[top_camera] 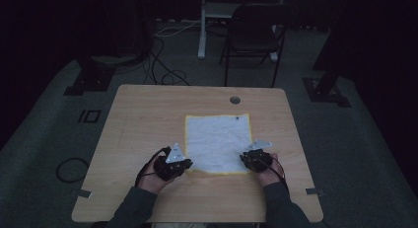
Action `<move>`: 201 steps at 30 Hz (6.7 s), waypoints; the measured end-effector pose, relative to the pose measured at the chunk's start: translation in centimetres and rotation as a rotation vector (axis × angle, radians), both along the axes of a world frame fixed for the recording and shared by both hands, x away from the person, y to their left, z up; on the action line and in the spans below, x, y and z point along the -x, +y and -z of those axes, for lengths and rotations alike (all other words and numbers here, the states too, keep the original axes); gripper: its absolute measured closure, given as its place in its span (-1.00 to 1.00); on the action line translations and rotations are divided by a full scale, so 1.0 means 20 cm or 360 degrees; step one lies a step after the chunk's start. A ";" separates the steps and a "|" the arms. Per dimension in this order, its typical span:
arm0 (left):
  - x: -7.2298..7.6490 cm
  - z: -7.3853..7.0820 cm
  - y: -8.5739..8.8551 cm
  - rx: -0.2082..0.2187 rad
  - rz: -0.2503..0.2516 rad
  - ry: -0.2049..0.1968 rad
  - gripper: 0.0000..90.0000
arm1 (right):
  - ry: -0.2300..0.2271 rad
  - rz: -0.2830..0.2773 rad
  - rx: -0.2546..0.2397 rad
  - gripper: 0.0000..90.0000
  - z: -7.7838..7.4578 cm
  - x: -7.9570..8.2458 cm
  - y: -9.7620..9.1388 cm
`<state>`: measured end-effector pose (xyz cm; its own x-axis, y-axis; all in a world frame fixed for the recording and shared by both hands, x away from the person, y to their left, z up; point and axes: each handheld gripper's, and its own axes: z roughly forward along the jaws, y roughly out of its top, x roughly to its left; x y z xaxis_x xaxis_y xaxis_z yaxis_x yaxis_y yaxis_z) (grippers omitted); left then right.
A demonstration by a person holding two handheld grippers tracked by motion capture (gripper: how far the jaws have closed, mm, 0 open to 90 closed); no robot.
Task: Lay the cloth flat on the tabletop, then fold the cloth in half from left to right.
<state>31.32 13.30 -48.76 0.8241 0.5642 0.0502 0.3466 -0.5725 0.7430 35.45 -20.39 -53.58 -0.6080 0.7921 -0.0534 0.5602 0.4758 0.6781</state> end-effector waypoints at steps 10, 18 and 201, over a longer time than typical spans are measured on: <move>-0.11 0.10 0.01 -0.0058 -0.0124 0.0040 0.62 | 0.0004 0.0014 -0.0009 0.68 0.00 0.00 0.00; -0.23 0.20 -0.05 -0.0046 -0.0214 0.0097 0.44 | -0.0003 0.0027 -0.0022 0.65 0.00 0.02 0.00; -0.31 -0.04 -0.44 0.0383 -0.0016 0.0134 0.93 | -0.0124 0.0250 -0.0232 0.35 0.01 0.10 -0.12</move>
<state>37.47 4.50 -47.98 0.8141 0.5596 -0.1554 0.4180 -0.3787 0.8258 33.52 -22.73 -53.80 -0.4749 0.8796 0.0263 0.5629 0.2807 0.7774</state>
